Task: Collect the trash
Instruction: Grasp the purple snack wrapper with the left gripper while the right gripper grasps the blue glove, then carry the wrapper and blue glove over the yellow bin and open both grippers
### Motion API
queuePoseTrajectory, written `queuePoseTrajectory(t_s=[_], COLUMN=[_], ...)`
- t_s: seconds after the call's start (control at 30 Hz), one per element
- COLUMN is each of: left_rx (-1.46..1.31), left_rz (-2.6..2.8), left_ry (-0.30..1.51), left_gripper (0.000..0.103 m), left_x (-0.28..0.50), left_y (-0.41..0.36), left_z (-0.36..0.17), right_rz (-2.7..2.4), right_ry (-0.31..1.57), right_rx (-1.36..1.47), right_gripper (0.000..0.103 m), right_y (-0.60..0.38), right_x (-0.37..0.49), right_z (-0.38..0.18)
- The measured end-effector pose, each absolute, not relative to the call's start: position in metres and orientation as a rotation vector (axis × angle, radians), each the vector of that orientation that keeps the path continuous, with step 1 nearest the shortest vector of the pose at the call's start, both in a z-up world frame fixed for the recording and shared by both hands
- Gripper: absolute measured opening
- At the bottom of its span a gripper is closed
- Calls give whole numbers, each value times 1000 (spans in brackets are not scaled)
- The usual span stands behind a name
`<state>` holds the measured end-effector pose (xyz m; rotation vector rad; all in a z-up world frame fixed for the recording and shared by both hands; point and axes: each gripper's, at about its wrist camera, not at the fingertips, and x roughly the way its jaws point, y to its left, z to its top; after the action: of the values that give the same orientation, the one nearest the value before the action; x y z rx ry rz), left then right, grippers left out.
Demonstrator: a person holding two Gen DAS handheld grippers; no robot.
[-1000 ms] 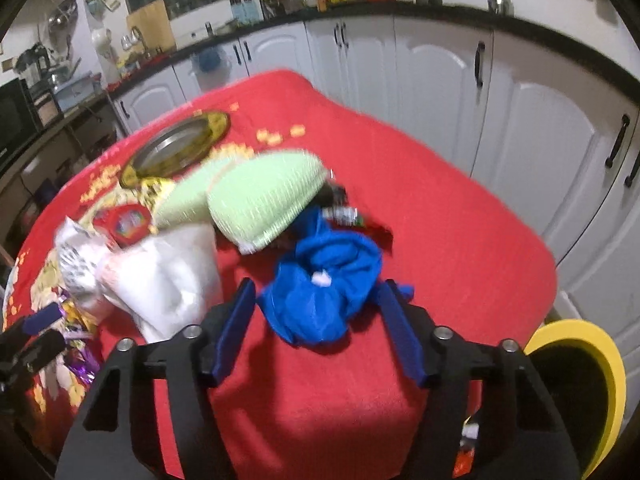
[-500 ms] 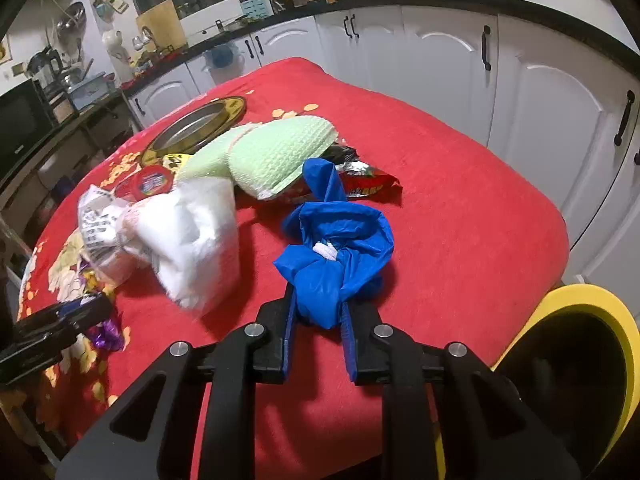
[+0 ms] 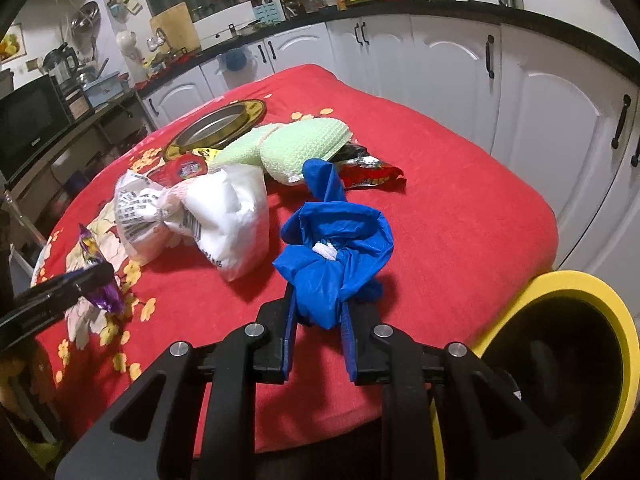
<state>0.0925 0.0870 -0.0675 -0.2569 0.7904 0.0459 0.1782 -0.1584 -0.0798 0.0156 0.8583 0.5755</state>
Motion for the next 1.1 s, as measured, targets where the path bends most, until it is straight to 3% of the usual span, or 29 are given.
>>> queuePoseTrajectory(t_s=[0.67,1.1], left_rx=[-286,-298], left_rz=[-8,-93], left_ry=[643,644], left_gripper=[26,26], left_x=[72,73], left_y=[68,28], left_z=[-29,-26], right_rz=[609,555], right_ry=[734,680], right_rx=[1,40], right_gripper=[19,19], right_y=[-179,-226], right_x=[135,115], right_z=[-39,-26])
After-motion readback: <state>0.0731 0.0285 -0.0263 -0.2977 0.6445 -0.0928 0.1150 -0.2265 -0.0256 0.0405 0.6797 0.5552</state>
